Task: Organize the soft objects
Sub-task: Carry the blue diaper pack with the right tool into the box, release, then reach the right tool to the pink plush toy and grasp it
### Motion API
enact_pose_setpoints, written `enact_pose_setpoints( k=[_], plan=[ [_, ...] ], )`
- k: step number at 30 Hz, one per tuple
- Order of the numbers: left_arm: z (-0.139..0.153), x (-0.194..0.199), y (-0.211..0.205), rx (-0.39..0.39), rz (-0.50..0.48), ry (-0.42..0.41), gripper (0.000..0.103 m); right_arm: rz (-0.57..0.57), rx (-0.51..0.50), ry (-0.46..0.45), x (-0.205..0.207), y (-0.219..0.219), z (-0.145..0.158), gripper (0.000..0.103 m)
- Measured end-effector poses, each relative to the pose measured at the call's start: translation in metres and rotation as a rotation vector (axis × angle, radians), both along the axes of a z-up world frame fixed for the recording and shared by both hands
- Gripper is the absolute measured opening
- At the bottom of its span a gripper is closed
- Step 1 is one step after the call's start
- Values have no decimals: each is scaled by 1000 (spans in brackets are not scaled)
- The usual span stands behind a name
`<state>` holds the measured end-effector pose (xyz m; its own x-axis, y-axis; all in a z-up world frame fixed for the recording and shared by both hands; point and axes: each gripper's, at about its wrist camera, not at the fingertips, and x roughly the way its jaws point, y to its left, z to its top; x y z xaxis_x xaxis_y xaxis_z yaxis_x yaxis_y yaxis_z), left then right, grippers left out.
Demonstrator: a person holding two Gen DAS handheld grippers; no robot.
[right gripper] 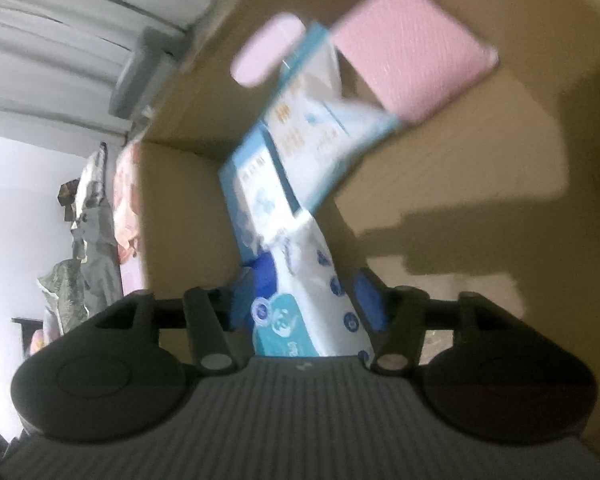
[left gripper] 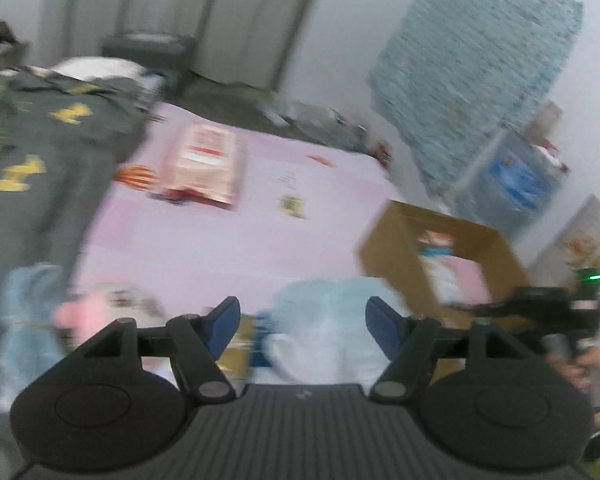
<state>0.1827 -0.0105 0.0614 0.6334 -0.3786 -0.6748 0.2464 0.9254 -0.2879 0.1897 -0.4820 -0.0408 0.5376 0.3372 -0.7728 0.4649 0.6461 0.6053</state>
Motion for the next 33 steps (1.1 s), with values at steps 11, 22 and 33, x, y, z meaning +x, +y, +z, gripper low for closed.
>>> enact_pose_setpoints(
  k=[11, 22, 33],
  plan=[
    [-39, -58, 63, 128, 221, -59, 71, 305, 3, -202, -5, 108, 67, 70],
    [-58, -69, 71, 194, 239, -164, 70, 668, 125, -87, 68, 262, 70, 74],
    [-81, -28, 60, 169, 204, -162, 70, 753, 74, 72, 172, 369, -1, 79]
  ],
)
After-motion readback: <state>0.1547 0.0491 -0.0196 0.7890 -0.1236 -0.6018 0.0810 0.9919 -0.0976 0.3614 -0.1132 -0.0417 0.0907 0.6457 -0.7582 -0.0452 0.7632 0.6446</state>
